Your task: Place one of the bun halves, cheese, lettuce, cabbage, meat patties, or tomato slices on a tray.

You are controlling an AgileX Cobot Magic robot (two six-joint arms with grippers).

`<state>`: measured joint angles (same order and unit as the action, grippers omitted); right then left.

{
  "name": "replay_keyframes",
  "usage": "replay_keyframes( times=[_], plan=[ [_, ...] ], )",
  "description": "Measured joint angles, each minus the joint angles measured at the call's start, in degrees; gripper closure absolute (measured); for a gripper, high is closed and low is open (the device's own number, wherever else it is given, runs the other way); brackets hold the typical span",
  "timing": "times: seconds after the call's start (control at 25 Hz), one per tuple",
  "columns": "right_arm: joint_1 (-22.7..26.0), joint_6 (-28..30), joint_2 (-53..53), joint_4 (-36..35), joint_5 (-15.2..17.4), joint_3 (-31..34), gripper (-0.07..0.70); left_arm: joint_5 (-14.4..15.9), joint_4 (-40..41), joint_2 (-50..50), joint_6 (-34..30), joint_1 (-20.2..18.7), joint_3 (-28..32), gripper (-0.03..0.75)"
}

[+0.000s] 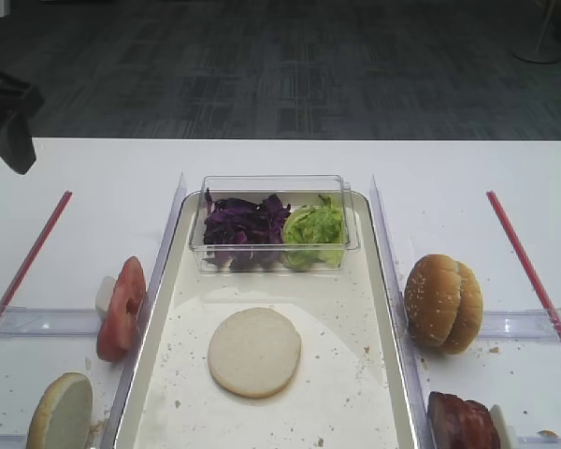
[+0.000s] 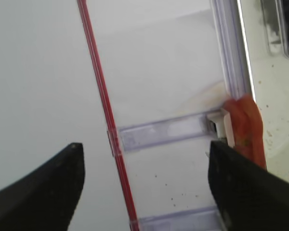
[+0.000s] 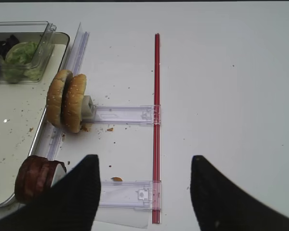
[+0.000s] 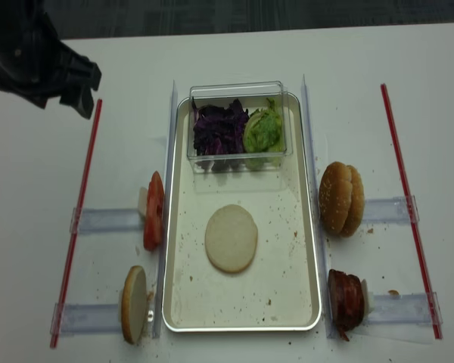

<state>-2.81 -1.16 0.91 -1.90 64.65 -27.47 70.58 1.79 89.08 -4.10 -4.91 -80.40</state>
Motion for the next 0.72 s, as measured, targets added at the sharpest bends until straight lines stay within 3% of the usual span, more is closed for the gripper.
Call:
replay_keyframes(
  times=[0.72],
  plan=[
    [0.0, 0.0, 0.0, 0.0, 0.0, 0.0, 0.186, 0.5, -2.6, -32.6, 0.0, 0.1, 23.0, 0.223]
  ],
)
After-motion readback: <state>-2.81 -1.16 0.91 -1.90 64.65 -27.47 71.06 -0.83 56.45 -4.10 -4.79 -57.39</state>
